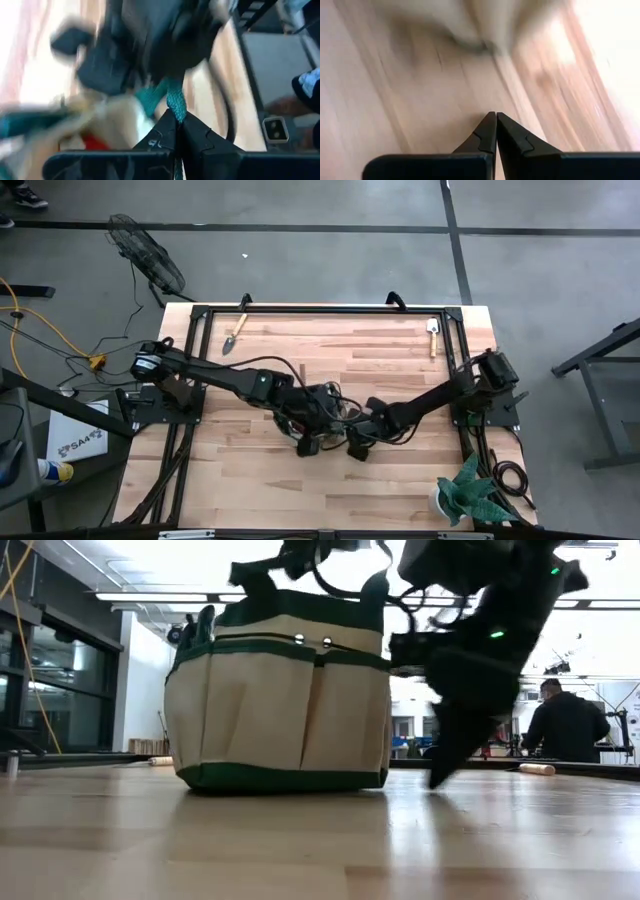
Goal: Pick & Place Garden tools in Gardening bag
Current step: Adjust the white gardening bag
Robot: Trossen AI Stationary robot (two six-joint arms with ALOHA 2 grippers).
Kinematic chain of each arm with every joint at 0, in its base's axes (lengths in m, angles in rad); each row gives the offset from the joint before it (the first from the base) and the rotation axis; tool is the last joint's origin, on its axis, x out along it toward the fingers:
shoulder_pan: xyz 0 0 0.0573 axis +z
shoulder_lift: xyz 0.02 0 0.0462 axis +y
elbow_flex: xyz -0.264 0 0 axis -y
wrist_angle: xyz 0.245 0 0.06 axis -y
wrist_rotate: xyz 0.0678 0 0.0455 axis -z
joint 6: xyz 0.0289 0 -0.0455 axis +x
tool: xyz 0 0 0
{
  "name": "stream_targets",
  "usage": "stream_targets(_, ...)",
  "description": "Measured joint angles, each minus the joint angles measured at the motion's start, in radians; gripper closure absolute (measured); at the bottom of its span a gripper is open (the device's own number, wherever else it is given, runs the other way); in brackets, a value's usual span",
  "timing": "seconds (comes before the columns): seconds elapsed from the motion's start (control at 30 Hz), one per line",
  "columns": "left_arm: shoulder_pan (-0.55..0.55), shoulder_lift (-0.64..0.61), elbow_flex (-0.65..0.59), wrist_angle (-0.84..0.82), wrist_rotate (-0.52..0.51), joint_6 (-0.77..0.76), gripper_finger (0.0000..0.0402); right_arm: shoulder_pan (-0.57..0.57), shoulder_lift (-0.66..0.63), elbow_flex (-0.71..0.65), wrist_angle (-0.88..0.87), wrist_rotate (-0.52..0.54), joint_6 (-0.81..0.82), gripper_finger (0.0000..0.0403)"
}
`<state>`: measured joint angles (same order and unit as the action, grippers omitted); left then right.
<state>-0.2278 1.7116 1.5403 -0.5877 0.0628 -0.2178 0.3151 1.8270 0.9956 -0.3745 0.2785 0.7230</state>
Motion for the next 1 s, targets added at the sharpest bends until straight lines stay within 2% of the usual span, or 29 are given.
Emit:
stream_targets(0.27, -0.032, 0.038, -0.001, -0.029, -0.048, -0.122, 0.0401, -0.003, -0.127, -0.002, -0.272, -0.079, -0.147, 0.0400)
stream_targets(0.33, -0.039, 0.041, -0.002, -0.089, -0.074, -0.152, 0.0401, -0.009, -0.161, -0.002, -0.317, -0.109, -0.165, 0.0400)
stream_targets(0.57, -0.042, 0.041, -0.002, -0.232, -0.169, -0.218, 0.0401, -0.059, -0.272, -0.001, -0.434, -0.155, -0.121, 0.0400)
stream_targets(0.83, -0.059, 0.041, -0.002, -0.201, -0.129, -0.227, 0.0401, -0.136, -0.337, 0.000, -0.445, -0.156, -0.096, 0.0400)
stream_targets(1.0, -0.072, 0.041, -0.002, -0.164, -0.053, -0.176, 0.0401, -0.183, -0.335, 0.000, -0.434, -0.178, -0.096, 0.0400)
